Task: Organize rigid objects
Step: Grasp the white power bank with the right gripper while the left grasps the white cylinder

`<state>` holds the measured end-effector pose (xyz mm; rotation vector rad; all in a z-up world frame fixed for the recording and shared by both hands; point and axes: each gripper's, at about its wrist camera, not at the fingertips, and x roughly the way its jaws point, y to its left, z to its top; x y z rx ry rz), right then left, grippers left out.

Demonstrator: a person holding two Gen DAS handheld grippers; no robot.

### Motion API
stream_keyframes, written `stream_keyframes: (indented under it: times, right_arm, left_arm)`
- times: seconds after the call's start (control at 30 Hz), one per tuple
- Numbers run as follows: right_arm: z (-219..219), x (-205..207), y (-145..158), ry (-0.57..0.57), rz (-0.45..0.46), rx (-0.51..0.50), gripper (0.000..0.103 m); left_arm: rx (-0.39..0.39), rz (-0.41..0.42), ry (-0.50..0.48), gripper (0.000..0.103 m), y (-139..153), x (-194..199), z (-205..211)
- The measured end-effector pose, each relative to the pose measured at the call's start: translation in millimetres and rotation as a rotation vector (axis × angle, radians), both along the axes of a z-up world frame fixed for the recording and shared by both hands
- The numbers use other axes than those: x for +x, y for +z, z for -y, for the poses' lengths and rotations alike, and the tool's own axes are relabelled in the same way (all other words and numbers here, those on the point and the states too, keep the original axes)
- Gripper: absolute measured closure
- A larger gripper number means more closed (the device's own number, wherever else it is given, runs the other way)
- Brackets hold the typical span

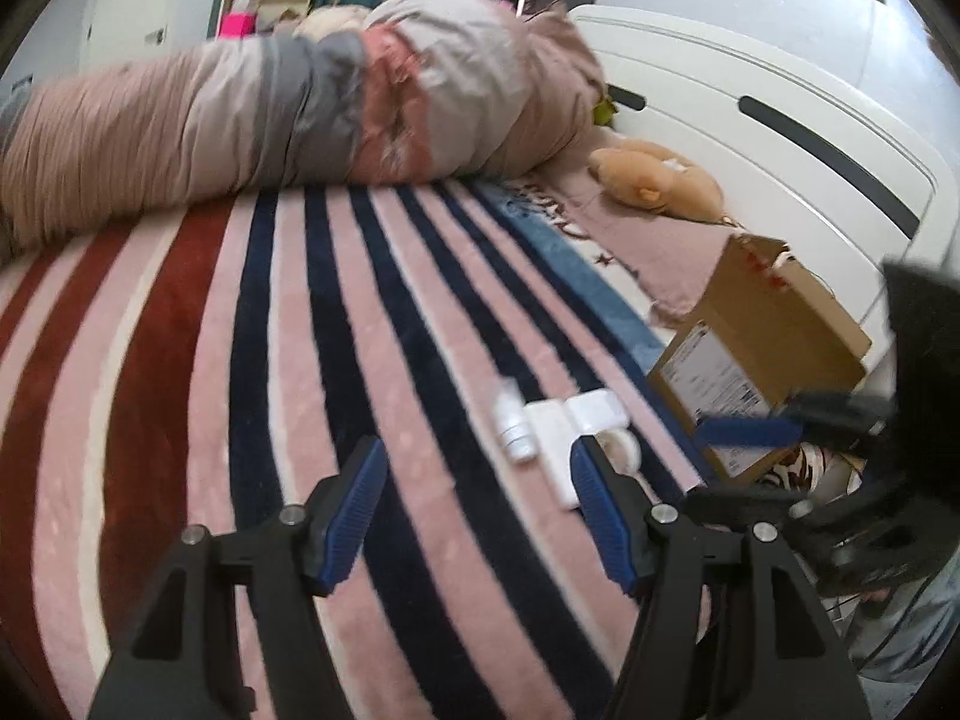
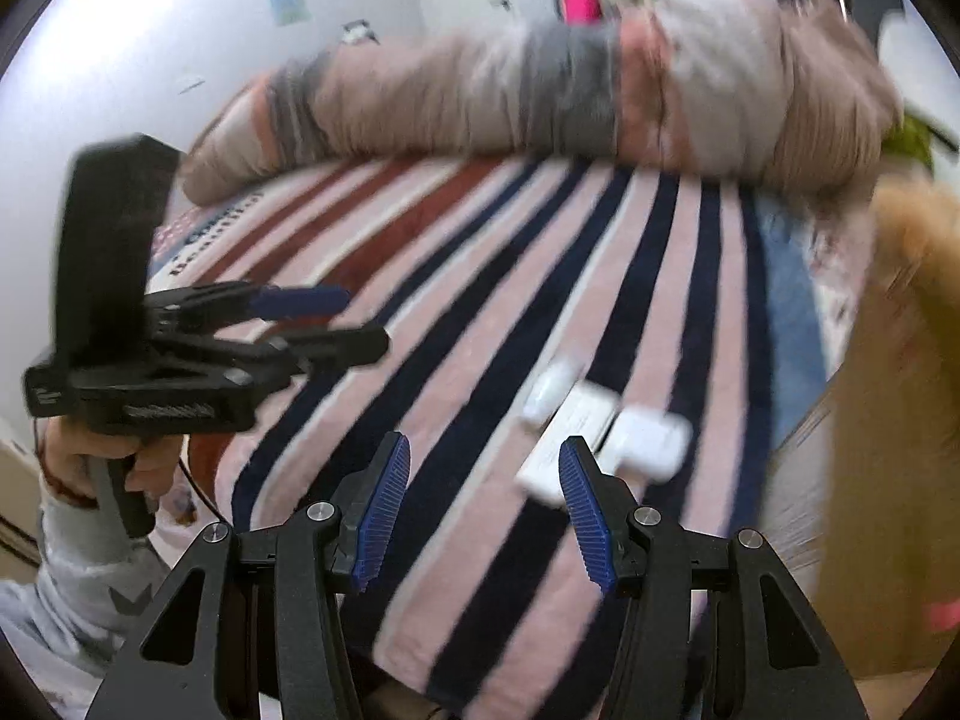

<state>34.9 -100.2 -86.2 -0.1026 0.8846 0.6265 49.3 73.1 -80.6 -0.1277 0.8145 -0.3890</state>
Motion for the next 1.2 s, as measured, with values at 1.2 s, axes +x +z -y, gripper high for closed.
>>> stream_keyframes:
  times: [1.2]
  right_arm:
    - [14,35,-69,-0.146,-0.037,-0.061,0.071]
  left_arm:
    - [0.011,-0.173,-0.079,0.080,-79,78,68]
